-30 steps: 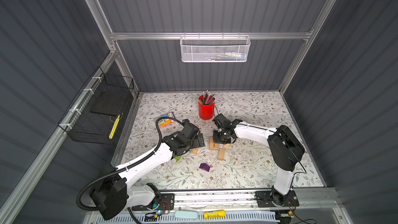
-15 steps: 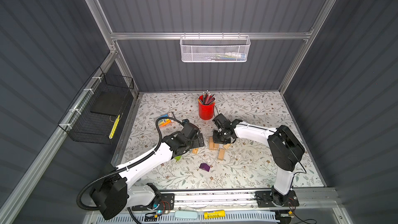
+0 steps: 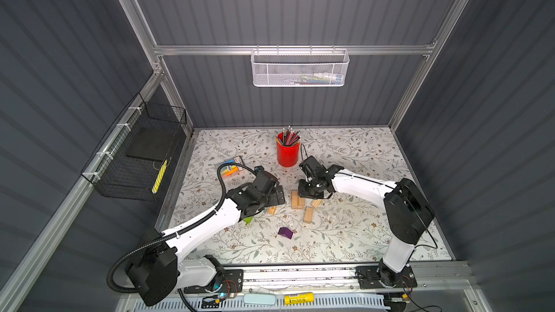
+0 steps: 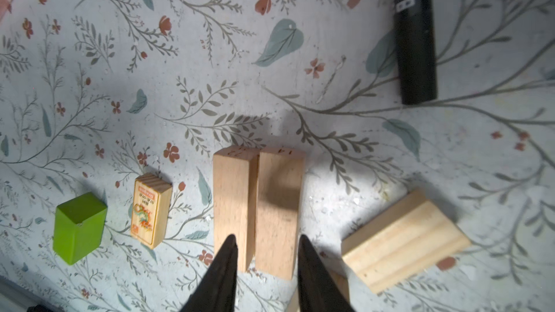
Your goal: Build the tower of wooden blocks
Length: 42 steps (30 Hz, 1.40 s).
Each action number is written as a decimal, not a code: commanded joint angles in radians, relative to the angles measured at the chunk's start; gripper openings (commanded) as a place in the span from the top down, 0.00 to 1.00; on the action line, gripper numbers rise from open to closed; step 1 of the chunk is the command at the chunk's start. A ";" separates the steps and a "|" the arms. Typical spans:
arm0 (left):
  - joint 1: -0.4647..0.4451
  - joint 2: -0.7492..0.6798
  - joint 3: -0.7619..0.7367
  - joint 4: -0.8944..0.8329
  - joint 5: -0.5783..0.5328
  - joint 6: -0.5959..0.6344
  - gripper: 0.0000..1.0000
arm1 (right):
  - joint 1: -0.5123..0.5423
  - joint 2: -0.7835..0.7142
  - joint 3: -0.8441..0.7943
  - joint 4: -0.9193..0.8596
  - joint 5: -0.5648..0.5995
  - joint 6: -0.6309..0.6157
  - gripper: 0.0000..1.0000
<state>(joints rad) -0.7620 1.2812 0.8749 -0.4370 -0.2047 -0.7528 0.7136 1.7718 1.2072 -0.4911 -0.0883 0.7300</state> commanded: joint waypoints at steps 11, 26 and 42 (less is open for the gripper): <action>0.012 0.097 -0.004 0.129 0.145 -0.024 0.16 | -0.070 -0.023 -0.144 0.161 -0.172 0.038 0.68; 0.012 0.179 -0.003 0.213 0.206 -0.054 0.34 | -0.108 0.020 -0.152 0.210 -0.218 0.020 0.73; 0.012 0.195 -0.004 0.217 0.214 -0.054 0.34 | -0.108 0.038 -0.150 0.251 -0.288 -0.007 0.78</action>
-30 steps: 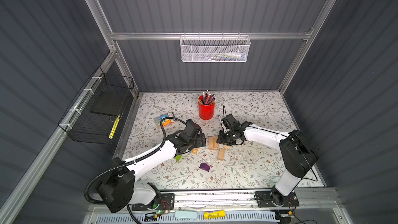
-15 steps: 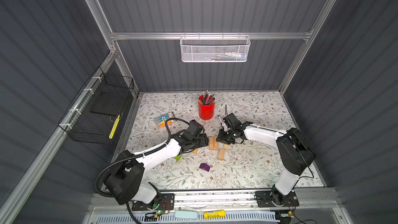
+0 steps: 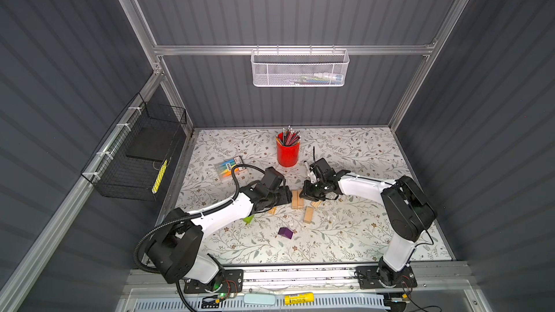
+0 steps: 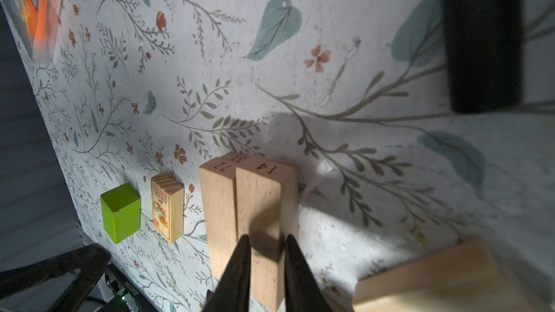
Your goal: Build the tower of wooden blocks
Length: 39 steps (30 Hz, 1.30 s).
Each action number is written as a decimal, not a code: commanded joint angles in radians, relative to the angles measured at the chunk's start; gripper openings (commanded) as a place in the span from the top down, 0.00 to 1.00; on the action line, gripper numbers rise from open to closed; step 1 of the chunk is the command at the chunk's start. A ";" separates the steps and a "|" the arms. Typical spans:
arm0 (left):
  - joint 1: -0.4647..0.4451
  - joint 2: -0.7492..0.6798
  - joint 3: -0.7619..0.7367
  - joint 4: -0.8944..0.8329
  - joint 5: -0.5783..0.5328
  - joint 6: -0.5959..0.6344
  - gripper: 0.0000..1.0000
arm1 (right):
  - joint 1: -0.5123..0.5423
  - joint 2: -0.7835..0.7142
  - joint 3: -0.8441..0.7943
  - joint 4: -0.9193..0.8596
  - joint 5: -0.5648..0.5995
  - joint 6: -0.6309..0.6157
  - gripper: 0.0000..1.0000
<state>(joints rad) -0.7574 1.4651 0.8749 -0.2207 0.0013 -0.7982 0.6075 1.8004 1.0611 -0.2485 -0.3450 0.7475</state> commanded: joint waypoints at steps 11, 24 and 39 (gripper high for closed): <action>0.007 0.005 -0.006 -0.003 0.008 -0.012 0.33 | -0.002 -0.007 -0.010 -0.019 -0.027 -0.051 0.78; 0.007 0.084 0.007 0.070 0.076 -0.032 0.40 | -0.002 -0.052 -0.056 0.007 -0.026 0.027 0.72; 0.025 0.185 0.007 0.160 0.124 -0.058 0.53 | -0.005 -0.027 -0.049 0.028 -0.042 0.062 0.70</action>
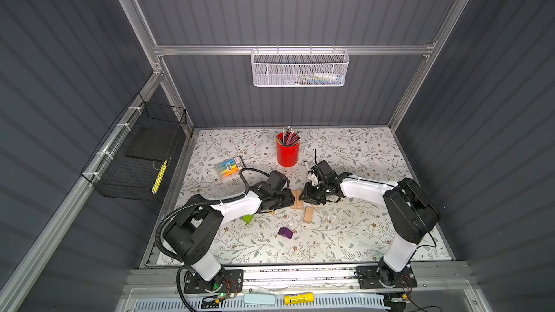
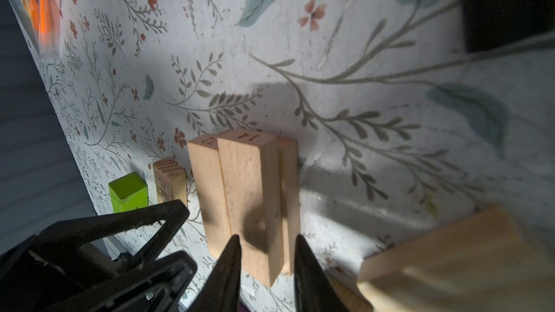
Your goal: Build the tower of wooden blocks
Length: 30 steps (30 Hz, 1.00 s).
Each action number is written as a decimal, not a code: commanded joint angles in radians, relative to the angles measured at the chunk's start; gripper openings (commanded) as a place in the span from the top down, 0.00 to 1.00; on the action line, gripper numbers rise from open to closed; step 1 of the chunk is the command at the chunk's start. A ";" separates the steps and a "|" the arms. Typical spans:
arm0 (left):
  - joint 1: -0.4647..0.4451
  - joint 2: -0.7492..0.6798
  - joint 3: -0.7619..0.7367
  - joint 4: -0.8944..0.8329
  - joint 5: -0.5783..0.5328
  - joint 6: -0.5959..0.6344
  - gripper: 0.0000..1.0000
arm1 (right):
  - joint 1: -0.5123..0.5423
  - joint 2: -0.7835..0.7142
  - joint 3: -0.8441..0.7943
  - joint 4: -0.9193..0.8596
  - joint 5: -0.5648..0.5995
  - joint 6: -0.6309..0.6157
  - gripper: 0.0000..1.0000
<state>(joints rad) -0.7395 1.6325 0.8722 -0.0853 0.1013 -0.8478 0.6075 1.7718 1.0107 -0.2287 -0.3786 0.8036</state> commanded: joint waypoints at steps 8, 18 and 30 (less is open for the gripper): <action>0.009 0.051 0.005 0.060 0.050 -0.010 0.60 | -0.012 0.003 -0.008 0.022 -0.019 0.012 0.70; 0.011 0.087 0.021 0.075 0.087 0.001 0.68 | -0.019 -0.022 -0.030 0.037 -0.023 0.020 0.70; 0.009 0.095 0.035 0.073 0.109 0.016 0.72 | -0.030 -0.064 -0.040 0.023 -0.009 0.013 0.71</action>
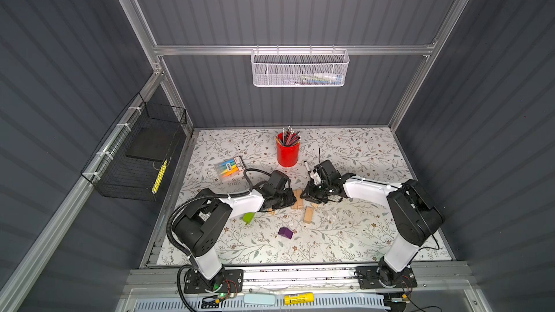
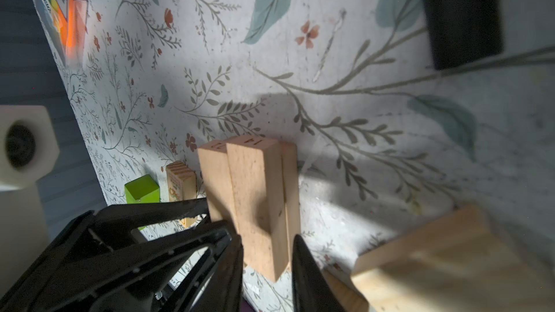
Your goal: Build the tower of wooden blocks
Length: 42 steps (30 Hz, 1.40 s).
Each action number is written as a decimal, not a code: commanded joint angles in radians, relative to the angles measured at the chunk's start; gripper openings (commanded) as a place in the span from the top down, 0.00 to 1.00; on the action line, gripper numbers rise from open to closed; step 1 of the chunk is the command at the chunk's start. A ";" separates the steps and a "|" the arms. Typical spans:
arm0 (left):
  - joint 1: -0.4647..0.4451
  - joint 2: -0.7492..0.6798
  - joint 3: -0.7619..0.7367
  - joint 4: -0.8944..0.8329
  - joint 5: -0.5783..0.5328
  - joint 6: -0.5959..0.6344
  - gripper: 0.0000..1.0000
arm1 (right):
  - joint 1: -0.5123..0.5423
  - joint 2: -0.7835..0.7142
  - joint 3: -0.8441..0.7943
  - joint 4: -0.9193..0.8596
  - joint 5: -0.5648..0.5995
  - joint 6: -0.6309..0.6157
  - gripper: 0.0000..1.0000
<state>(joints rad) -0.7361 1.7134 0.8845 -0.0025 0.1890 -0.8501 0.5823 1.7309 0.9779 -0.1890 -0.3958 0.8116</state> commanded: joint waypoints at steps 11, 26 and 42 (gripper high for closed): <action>0.006 -0.004 0.031 -0.030 0.021 0.025 0.70 | -0.009 -0.036 0.018 -0.093 0.090 -0.029 0.74; 0.007 -0.101 0.064 -0.165 -0.073 0.068 0.62 | -0.009 -0.123 0.068 -0.285 0.231 -0.087 0.69; -0.045 -0.276 0.059 -0.335 -0.219 0.131 0.54 | 0.076 -0.191 0.096 -0.477 0.404 -0.076 0.47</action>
<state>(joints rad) -0.7689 1.4708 0.9203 -0.2676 0.0193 -0.7521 0.6361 1.5570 1.0462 -0.5976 -0.0490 0.7231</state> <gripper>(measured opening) 0.459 0.523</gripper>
